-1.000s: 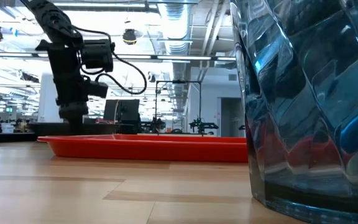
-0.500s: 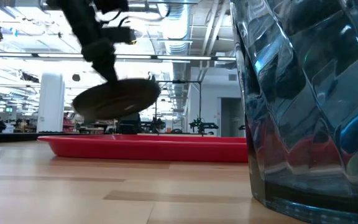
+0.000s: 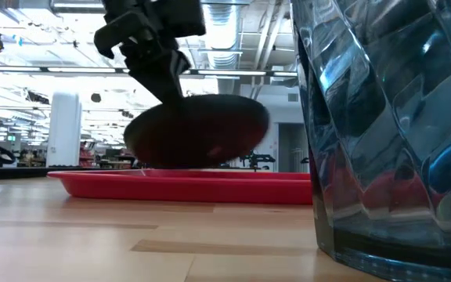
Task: Pick and place plate/cup/fork/spoon on tray
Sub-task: Put the black plate in the center of the red serving tray
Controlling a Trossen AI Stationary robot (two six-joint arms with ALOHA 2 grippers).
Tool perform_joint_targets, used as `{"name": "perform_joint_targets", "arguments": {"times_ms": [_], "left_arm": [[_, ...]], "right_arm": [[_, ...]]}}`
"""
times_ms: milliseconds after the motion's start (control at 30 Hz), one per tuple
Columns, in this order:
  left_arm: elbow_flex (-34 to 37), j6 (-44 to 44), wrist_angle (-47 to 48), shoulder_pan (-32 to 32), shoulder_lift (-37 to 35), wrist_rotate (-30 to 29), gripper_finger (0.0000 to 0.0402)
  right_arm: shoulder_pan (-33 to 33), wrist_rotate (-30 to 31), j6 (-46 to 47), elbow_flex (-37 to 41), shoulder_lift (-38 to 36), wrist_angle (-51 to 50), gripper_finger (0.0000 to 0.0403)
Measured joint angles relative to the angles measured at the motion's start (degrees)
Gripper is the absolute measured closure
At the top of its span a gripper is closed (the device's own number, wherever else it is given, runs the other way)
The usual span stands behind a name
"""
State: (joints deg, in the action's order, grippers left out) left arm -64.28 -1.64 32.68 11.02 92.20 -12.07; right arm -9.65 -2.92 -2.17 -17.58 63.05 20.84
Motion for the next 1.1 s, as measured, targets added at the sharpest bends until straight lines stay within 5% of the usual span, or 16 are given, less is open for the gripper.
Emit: {"name": "perform_joint_targets", "arguments": {"times_ms": [333, 1100], "left_arm": [[-9.1, 0.9, 1.1, 2.5, 10.6, 1.2, 0.0401], [-9.9, -1.6, -0.3, 1.8, 16.7, 1.7, 0.0401]], "right_arm": [[0.3, 0.0, 0.0, 0.0, 0.0, 0.2, 0.0391], [0.7, -0.3, -1.3, 0.0, 0.0, 1.0, 0.0390]]}}
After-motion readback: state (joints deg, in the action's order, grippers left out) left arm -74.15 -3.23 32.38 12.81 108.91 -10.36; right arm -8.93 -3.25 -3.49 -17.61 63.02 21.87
